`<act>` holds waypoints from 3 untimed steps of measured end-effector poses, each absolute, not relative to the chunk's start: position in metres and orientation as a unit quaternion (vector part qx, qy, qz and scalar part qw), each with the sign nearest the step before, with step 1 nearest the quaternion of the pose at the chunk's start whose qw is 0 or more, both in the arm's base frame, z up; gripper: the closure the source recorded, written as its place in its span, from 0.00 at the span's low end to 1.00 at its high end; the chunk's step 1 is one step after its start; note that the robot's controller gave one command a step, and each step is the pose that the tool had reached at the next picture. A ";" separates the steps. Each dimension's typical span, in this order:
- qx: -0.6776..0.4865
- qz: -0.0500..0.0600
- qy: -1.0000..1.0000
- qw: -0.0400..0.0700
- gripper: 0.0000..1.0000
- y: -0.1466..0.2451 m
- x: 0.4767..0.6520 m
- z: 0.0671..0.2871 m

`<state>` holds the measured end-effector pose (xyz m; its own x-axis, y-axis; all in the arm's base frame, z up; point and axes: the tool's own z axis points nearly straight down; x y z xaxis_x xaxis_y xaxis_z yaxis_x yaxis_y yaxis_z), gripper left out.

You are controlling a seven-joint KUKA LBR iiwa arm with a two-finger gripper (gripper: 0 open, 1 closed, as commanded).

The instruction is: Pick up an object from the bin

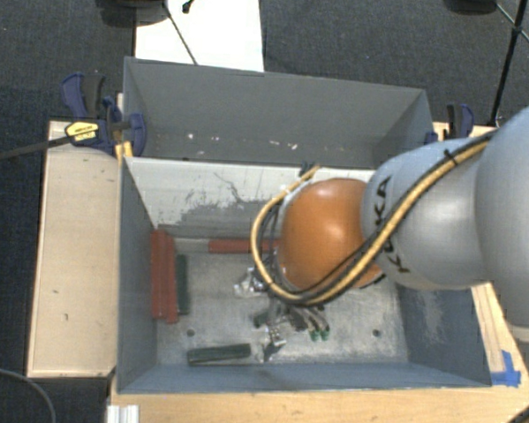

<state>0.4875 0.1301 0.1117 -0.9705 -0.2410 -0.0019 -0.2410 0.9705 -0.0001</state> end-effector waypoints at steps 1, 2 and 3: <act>-0.280 0.001 0.960 0.002 0.00 0.104 0.531 0.084; -0.372 -0.001 0.928 0.001 0.00 0.127 0.513 0.076; -0.462 -0.002 0.887 0.007 1.00 0.055 0.588 0.076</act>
Offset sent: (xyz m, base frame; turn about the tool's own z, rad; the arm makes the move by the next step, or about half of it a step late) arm -0.0119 0.0412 -0.0417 -0.7151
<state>0.5880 0.0545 0.0758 -0.5733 -0.8192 -0.0112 -0.8192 0.5734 -0.0101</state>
